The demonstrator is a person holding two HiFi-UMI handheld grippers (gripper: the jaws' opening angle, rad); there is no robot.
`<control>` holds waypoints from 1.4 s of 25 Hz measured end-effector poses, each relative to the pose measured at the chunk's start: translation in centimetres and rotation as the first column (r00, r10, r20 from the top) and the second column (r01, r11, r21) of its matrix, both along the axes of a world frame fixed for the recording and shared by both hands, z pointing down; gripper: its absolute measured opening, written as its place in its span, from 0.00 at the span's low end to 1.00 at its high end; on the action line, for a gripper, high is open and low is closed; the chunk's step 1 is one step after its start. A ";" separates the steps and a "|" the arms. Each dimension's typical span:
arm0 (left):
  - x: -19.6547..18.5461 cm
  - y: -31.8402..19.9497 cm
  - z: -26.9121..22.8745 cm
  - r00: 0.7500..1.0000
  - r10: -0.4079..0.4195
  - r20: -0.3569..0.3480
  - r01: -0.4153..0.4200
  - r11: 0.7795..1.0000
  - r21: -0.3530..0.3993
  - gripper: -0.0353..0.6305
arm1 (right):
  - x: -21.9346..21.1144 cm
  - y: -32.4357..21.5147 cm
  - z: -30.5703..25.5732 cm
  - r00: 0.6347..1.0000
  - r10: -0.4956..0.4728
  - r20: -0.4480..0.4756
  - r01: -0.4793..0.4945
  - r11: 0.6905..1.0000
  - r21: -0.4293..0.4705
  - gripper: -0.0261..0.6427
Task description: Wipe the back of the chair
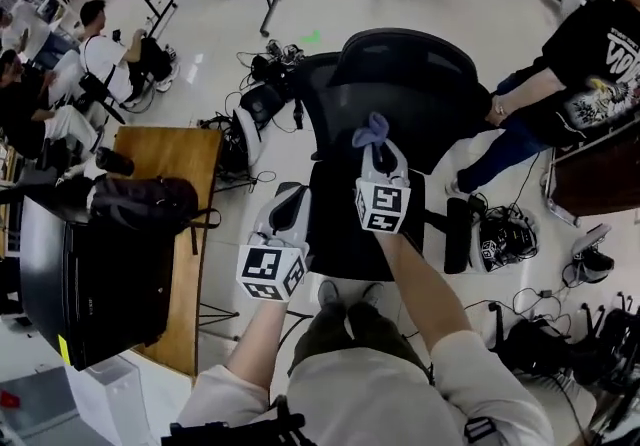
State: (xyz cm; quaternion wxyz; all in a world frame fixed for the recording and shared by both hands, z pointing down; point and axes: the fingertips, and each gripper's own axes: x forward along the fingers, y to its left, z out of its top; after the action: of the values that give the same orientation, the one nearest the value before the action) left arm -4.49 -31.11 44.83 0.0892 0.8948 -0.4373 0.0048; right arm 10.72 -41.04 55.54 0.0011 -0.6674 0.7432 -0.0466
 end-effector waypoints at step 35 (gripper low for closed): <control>5.7 -2.2 6.8 0.990 0.128 -0.053 -0.132 0.988 -0.078 0.14 | 29.6 -5.9 13.6 0.906 0.382 -0.181 -0.418 0.873 -0.252 0.11</control>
State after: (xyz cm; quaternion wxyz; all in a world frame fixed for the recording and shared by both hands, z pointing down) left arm 1.23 -33.27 51.65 0.1353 0.9169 -0.3754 0.0072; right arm 40.28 -46.95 69.15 -0.1323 -0.8015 0.5728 -0.1096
